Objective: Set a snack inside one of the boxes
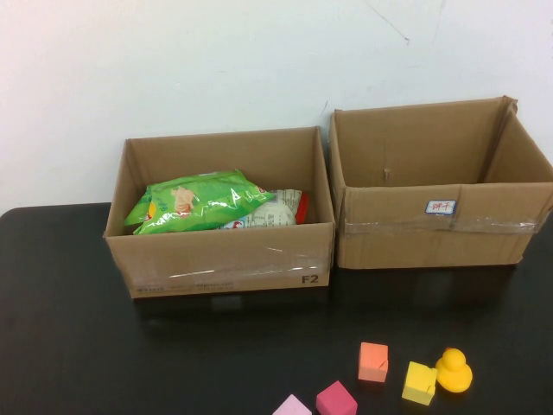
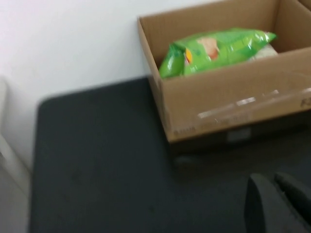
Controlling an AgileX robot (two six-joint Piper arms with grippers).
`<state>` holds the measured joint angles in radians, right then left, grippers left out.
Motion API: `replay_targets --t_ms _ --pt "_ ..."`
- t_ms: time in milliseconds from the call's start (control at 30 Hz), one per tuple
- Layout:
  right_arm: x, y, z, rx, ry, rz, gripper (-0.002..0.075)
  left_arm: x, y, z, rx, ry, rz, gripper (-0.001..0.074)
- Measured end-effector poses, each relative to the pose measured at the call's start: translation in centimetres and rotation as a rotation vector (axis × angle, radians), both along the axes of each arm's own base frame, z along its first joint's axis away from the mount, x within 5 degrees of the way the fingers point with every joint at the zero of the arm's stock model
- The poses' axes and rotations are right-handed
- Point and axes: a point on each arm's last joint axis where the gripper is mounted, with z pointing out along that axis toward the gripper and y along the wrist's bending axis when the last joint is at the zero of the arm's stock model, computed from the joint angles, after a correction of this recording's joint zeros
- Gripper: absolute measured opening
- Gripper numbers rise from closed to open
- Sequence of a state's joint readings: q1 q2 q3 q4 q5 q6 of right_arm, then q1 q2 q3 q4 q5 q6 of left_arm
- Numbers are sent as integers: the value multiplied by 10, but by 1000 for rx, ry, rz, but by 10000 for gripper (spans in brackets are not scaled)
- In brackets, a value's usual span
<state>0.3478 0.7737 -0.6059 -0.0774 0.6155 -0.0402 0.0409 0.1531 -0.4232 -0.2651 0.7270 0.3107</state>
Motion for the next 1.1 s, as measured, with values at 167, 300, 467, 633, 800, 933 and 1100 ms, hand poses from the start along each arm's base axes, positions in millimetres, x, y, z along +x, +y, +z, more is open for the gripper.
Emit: replay_targets --t_ms 167,300,467,633,800,933,1100 --pt "-11 -3 11 36 -129 27 -1 4 3 13 64 -154 12 -1" --pt "-11 -2 16 63 -174 26 -1 7 6 25 66 -293 48 -1" --pt "-11 -1 15 150 -145 -41 -1 7 6 29 64 -334 59 -1" --pt "-11 -1 15 164 -140 -51 26 7 5 24 62 -286 41 -1" --pt "-11 -1 16 162 -144 -42 87 6 4 22 93 -265 -11 -1" --pt "-11 0 16 140 -159 -7 57 5 3 19 121 -242 -46 -1" --pt "-9 1 19 129 -195 18 6 5 3 18 125 -223 -53 -1"
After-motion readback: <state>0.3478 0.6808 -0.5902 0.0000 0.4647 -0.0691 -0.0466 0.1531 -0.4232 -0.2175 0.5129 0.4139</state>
